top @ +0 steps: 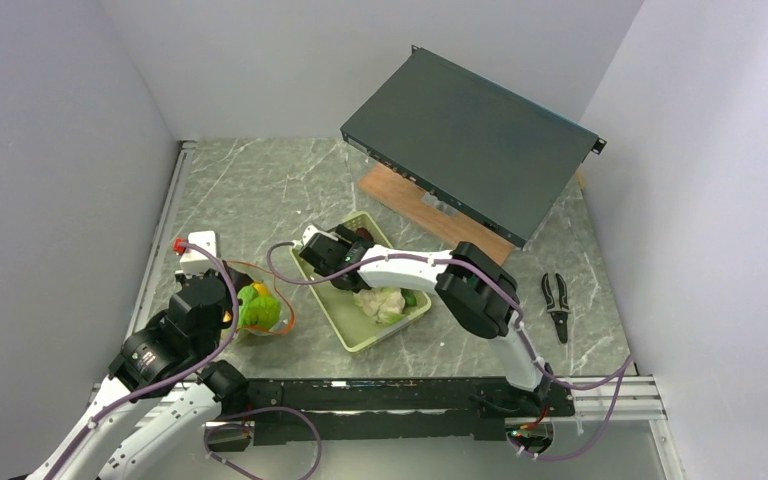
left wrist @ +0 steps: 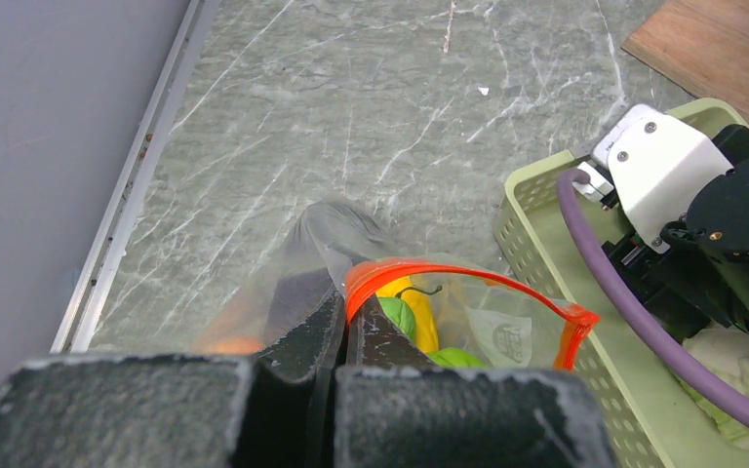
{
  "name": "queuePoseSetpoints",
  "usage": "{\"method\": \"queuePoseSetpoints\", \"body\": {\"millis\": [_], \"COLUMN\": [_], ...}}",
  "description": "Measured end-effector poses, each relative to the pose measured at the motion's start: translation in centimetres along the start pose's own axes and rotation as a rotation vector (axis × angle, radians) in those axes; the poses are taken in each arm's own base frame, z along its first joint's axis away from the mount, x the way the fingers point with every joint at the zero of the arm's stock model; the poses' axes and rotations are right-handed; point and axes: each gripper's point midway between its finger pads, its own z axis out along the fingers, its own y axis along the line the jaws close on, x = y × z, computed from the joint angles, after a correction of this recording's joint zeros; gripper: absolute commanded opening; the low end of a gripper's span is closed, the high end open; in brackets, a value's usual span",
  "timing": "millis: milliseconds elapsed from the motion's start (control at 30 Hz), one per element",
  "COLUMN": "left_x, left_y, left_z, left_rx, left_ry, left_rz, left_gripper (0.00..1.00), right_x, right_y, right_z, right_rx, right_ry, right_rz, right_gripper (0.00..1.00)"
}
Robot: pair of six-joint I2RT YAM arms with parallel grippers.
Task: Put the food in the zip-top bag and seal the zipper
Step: Pick up the fake fruit from the bin.
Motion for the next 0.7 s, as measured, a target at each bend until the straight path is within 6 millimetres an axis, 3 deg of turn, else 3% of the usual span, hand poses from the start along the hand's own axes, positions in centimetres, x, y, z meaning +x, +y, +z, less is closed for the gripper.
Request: {"method": "queuePoseSetpoints", "body": {"millis": [200,300,700], "left_x": [0.0,0.0,0.0], "left_y": [0.0,0.0,0.0], "left_z": [0.0,0.0,0.0], "left_rx": [0.0,0.0,0.0], "left_ry": [-0.001,-0.001,-0.001], "left_rz": [-0.001,-0.001,-0.001], "left_gripper": [0.0,0.0,0.0], "right_x": [-0.1,0.2,-0.2], "right_y": [-0.5,-0.2,0.0], "right_z": [0.3,0.9,0.4], "right_rx": [0.023,0.028,-0.003], "right_ry": [-0.003,0.005,-0.027], "right_rz": [-0.008,-0.015,0.026], "right_gripper": [0.74,0.69,0.29]}}
